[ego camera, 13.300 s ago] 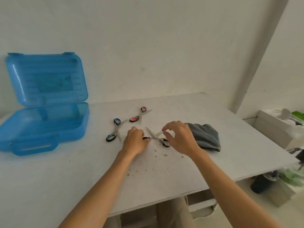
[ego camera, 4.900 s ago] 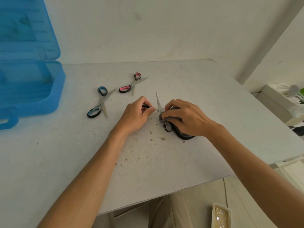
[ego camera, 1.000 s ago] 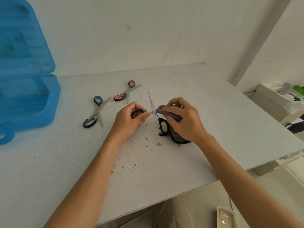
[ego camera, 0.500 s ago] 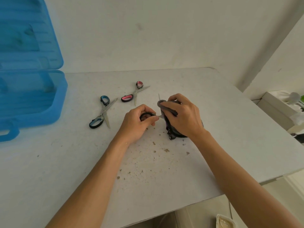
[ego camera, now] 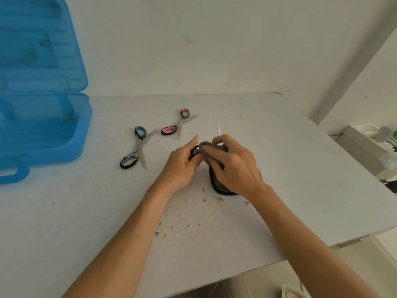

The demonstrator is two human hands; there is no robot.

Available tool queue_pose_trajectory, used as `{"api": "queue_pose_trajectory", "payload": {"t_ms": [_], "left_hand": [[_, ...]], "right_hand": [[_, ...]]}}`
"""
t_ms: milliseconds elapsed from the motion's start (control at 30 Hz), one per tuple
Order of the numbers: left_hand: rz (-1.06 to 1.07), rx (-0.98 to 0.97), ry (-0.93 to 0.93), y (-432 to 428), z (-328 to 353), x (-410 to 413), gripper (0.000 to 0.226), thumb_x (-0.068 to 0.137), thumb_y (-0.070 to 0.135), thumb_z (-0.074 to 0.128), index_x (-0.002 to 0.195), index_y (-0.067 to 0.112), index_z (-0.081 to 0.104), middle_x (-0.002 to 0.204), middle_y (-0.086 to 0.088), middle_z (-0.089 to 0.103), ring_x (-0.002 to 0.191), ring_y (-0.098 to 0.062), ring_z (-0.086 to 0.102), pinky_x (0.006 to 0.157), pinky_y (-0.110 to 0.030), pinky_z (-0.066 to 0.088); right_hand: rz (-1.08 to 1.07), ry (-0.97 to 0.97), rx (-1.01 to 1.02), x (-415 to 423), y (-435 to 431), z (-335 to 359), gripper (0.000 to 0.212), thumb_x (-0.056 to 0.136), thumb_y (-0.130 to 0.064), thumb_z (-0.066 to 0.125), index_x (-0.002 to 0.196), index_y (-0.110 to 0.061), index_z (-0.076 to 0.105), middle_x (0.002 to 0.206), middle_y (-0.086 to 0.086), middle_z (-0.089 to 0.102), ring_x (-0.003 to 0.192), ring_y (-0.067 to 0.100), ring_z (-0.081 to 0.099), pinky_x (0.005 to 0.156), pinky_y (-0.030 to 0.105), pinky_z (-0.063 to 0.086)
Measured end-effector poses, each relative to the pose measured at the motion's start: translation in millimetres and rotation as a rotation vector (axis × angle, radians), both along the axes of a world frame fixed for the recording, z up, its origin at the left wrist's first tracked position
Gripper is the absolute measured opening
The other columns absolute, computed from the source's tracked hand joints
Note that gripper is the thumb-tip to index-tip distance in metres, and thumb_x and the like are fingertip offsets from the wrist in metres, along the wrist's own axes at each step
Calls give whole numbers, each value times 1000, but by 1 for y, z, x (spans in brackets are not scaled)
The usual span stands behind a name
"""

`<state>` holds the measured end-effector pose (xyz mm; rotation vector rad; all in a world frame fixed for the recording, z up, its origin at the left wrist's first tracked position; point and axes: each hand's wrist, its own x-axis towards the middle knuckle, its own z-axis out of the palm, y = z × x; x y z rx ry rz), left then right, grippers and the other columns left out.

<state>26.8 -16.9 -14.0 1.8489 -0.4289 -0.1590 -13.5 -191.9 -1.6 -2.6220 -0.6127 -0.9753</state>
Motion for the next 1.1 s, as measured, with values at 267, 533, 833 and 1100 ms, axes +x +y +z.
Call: {"api": "queue_pose_trajectory", "payload": {"t_ms": [267,533,833,1100], "left_hand": [[-15,29,6,0,3,-2,61,104,28,57,159,22,31,62,25,59,60,0,47,71,-19,47],[-52,-26,31,1,5,-3,60,103,26,58,158,20,34,71,23,68,70,-9,49,78,-24,48],[-112,8,19,1,6,-4,57,105,22,54,158,19,34,86,14,72,67,5,54,79,-19,44],[-72,-41,67,-3,5,-1,50,105,32,53,154,22,44,83,8,64,64,0,52,68,-20,42]], "right_hand": [[-99,-85,-10,0,0,-15,17,95,-19,66,107,-14,78,103,6,67,79,22,64,57,36,53],[-95,-77,37,-2,-2,-18,18,95,-20,65,104,-14,79,102,4,67,79,22,65,58,35,54],[-58,45,222,2,-11,-20,22,95,-19,69,114,-17,79,108,1,67,79,18,67,58,32,54],[111,156,289,-1,-18,-15,22,95,-19,68,113,-16,80,117,4,67,89,16,70,74,38,59]]}}
